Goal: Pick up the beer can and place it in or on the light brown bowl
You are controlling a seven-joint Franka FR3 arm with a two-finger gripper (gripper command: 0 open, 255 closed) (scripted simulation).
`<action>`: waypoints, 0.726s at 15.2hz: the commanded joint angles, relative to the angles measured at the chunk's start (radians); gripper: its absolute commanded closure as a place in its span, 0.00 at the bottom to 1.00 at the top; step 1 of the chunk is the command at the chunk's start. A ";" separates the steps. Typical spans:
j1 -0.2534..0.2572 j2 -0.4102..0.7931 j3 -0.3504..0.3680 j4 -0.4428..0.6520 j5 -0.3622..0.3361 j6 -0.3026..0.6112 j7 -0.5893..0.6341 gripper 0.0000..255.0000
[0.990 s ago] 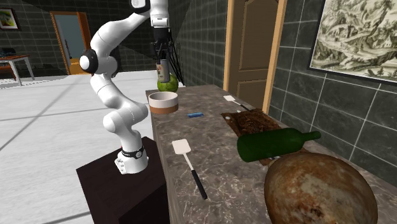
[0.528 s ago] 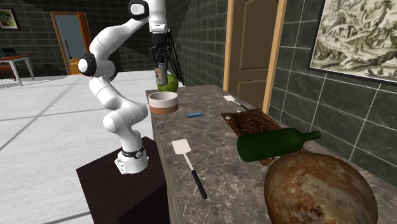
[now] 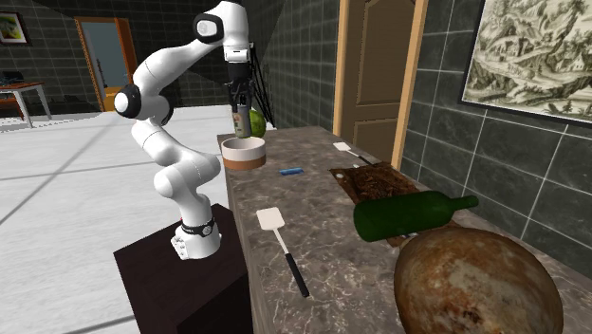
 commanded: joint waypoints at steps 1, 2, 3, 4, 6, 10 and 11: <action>0.005 -0.026 0.001 -0.044 0.003 0.018 -0.006 1.00; 0.007 -0.037 0.004 -0.063 0.005 0.026 -0.008 1.00; 0.009 -0.047 0.006 -0.082 0.008 0.035 -0.010 1.00; 0.011 -0.058 0.008 -0.101 0.010 0.043 -0.012 1.00; 0.015 -0.079 0.014 -0.139 0.016 0.060 -0.016 1.00; 0.014 -0.079 0.014 -0.139 0.016 0.060 -0.016 1.00; 0.014 -0.079 0.014 -0.139 0.016 0.060 -0.016 1.00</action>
